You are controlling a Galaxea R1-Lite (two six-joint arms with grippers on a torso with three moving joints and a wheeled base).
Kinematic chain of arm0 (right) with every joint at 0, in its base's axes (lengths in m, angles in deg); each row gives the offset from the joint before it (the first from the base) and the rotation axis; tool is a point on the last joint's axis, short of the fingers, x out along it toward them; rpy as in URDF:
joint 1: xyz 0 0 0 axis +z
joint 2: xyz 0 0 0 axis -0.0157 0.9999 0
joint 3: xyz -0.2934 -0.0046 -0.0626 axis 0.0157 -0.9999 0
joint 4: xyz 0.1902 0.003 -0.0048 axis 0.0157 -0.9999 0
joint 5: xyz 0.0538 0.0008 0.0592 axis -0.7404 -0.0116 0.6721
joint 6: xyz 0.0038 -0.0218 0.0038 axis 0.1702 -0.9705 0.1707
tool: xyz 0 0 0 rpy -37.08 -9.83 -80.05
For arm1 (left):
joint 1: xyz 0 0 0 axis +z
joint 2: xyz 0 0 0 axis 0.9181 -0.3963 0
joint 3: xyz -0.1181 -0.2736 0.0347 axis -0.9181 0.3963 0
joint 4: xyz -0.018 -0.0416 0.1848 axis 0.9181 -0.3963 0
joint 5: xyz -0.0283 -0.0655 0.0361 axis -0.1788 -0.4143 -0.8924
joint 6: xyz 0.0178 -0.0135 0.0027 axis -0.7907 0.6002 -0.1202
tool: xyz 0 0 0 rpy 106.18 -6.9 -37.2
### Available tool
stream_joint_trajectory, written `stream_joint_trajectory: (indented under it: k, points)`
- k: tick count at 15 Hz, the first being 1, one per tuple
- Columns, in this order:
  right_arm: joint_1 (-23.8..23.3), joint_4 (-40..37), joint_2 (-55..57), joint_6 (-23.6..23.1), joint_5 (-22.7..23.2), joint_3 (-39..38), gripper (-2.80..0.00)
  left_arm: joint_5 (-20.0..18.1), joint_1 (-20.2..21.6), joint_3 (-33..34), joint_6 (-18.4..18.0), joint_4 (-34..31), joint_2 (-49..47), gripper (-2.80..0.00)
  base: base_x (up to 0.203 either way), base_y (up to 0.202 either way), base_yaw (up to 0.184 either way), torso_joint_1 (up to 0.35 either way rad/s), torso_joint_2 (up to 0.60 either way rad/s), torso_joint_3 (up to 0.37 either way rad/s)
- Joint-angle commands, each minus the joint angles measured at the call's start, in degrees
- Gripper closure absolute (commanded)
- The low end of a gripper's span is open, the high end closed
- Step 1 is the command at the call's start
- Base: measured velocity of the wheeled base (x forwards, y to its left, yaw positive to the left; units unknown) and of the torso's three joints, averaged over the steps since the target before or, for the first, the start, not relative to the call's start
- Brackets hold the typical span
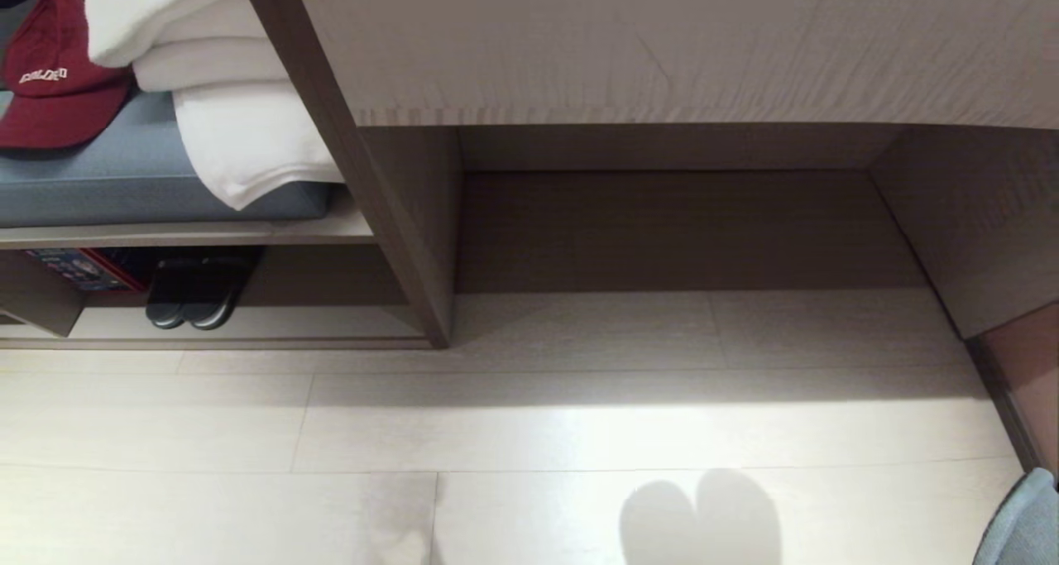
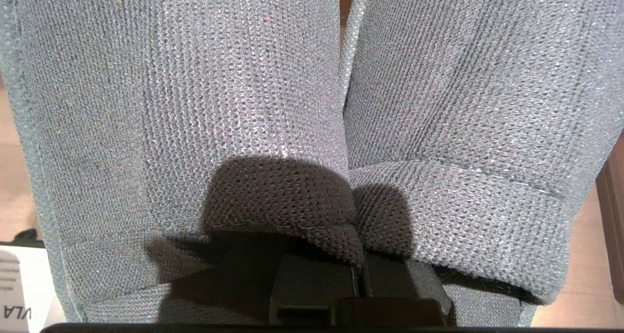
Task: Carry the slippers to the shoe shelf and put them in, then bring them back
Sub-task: Place the slippers into the shoe cabinet
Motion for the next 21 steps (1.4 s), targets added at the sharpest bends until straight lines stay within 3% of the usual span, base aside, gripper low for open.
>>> stream_joint_trajectory:
  k: [1, 21]
  points:
    - [0.0, 0.0, -0.1, 0.0, 0.0, 0.0, 0.00, 0.0, 0.0, 0.0, 0.0, 0.0, 0.0, 0.00, 0.000, 0.000, 0.000, 0.000, 0.00, 0.200]
    - [0.0, 0.0, -0.1, -0.1, 0.0, 0.0, 0.00, 0.0, 0.0, 0.0, 0.0, 0.0, 0.0, 0.00, 0.000, 0.000, 0.000, 0.003, 0.00, 0.201]
